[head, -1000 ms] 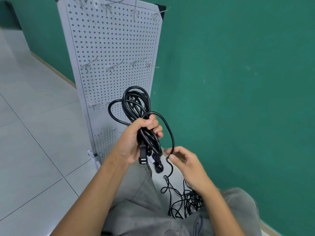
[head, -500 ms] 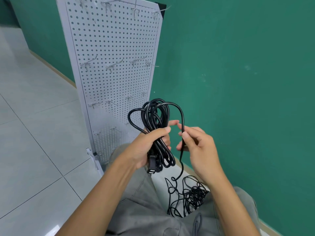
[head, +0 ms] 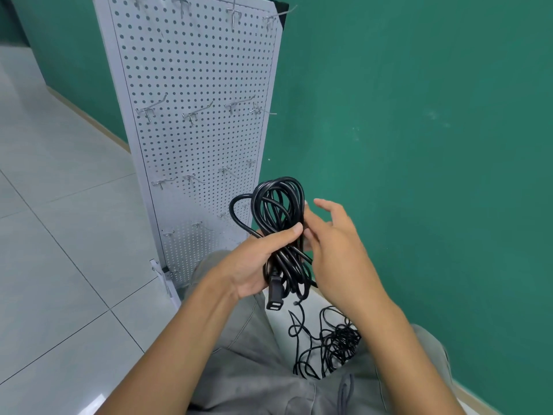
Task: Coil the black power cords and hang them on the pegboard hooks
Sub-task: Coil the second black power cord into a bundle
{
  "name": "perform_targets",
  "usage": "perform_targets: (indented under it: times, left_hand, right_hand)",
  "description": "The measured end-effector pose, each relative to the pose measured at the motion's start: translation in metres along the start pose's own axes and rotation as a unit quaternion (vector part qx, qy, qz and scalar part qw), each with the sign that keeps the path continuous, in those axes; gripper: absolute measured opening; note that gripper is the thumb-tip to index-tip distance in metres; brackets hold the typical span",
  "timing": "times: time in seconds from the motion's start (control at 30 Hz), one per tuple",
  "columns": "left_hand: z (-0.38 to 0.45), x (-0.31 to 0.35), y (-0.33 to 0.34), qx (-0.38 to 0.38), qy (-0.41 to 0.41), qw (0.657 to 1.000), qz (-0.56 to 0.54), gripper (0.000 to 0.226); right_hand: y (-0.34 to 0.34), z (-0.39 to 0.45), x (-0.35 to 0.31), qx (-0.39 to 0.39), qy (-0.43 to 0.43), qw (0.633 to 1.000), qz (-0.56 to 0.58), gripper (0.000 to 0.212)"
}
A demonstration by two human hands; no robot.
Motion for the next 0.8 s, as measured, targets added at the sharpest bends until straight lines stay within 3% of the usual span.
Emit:
perform_targets:
  times: [0.07,0.13,0.2,0.23,0.3,0.4,0.47,0.6,0.7,0.8]
  left_hand:
    - [0.002,0.001,-0.004,0.014,0.012,1.000,-0.001,0.045]
    - [0.002,0.003,-0.008,0.038,0.029,0.999,0.000,0.046]
    - [0.001,0.008,-0.009,0.052,0.048,0.997,0.011,0.037]
    - [-0.001,0.012,-0.008,0.057,0.056,0.997,0.013,0.030]
    - [-0.004,0.017,-0.010,0.065,0.068,0.996,-0.003,0.022]
    - [-0.002,0.022,-0.018,0.056,0.083,0.991,-0.085,0.021]
    - [0.000,0.025,-0.024,0.050,0.095,0.985,-0.132,0.020]
    - [-0.006,0.036,-0.034,0.077,0.136,0.970,-0.187,0.020]
    - [-0.015,0.046,-0.050,0.134,0.170,0.951,-0.220,0.031]
    - [-0.020,0.053,-0.067,0.144,0.200,0.930,-0.271,0.047]
  right_hand:
    - [0.001,0.000,-0.001,-0.024,-0.008,0.994,-0.104,0.046]
    - [0.003,0.001,0.002,-0.030,-0.007,0.996,-0.088,0.044]
    - [0.009,-0.001,0.008,-0.021,0.003,0.998,0.067,0.045]
    - [0.017,-0.003,0.013,-0.017,0.026,0.980,0.196,0.047]
    - [0.041,-0.011,0.027,-0.022,0.085,0.911,0.403,0.053]
    - [0.079,-0.027,0.043,-0.050,0.135,0.857,0.495,0.072]
    - [0.100,-0.039,0.045,-0.082,0.152,0.847,0.502,0.076]
    - [0.121,-0.054,0.051,-0.131,0.179,0.864,0.452,0.078]
    - [0.120,-0.060,0.060,-0.117,0.193,0.863,0.452,0.055]
    - [0.118,-0.065,0.061,-0.143,0.182,0.880,0.415,0.029]
Point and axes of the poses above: each hand's wrist, its own z-axis towards the middle knuckle, its own y-axis out of the palm, x = y × z, the point moved 8 cm from there along z, towards the middle knuckle, and after that the axes turned 10 degrees about -y, right-handed, at the moved point
